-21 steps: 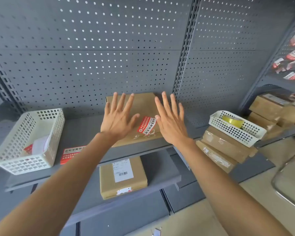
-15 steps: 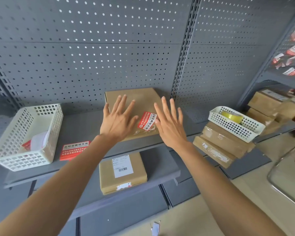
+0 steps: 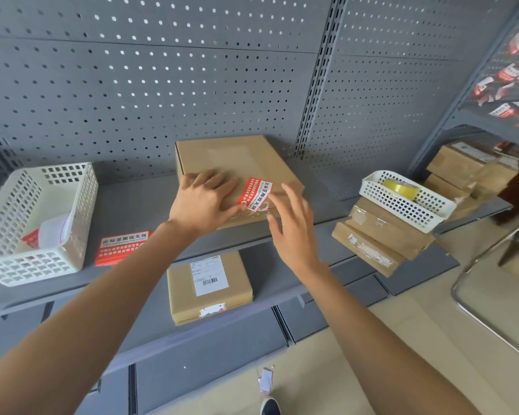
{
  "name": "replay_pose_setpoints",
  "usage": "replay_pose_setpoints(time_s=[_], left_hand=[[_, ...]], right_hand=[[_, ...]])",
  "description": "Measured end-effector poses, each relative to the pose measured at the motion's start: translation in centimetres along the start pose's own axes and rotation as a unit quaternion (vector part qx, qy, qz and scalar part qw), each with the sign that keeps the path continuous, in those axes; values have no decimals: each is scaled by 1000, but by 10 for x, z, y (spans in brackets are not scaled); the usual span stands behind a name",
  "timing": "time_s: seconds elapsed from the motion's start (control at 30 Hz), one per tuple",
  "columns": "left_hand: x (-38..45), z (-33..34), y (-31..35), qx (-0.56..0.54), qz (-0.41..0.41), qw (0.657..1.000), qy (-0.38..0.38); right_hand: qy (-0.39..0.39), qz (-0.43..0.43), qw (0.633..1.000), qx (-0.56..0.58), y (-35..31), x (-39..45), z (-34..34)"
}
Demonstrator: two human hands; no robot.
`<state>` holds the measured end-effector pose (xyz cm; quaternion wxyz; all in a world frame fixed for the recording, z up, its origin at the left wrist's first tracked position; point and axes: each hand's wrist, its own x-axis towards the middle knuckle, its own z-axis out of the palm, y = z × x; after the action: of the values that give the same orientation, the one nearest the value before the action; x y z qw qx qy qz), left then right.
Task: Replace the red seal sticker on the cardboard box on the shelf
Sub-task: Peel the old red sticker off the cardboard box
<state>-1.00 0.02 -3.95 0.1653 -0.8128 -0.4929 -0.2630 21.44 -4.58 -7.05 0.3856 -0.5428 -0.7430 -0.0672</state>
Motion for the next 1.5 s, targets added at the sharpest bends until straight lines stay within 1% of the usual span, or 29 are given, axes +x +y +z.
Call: replay_pose_setpoints(time_s=[0.07, 0.1, 0.17, 0.23, 0.33, 0.47, 0.53, 0.63, 0.7, 0.83, 1.07, 1.23, 1.5], left_hand=[[0, 0, 1, -3, -3, 1000, 3], [1, 0, 2, -5, -8, 1000, 4], [1, -1, 3, -17, -24, 1000, 0], [3, -2, 3, -36, -42, 998, -18], [5, -2, 2, -49, -53, 997, -35], [5, -2, 0, -48, -47, 997, -33], [5, -3, 1, -49, -46, 997, -35], [5, -5, 6, -57, -52, 997, -26], [4, -6, 9, -61, -54, 997, -17], [4, -7, 12, -59, -61, 996, -16], [3, -4, 13, -64, -70, 995, -21], [2, -3, 14, -67, -72, 995, -23], [1, -5, 15, -71, -71, 995, -12]], right_hand=[[52, 71, 993, 74, -11, -6, 4], [58, 109, 987, 102, -16, -7, 7], [37, 157, 981, 110, -23, -5, 11], [4, 177, 981, 82, -29, -1, 13], [-36, 222, 971, 81, -35, 1, 16], [-50, 275, 955, 99, -38, -1, 24], [-45, 300, 945, 122, -41, 1, 23], [-44, 344, 924, 162, -45, 6, 20], [-52, 375, 905, 193, -47, 9, 20], [-42, 426, 866, 257, -47, 11, 23], [-40, 468, 821, 323, -47, 13, 20], [-33, 494, 798, 344, -50, 15, 20], [-27, 523, 774, 357, -62, 20, 15]])
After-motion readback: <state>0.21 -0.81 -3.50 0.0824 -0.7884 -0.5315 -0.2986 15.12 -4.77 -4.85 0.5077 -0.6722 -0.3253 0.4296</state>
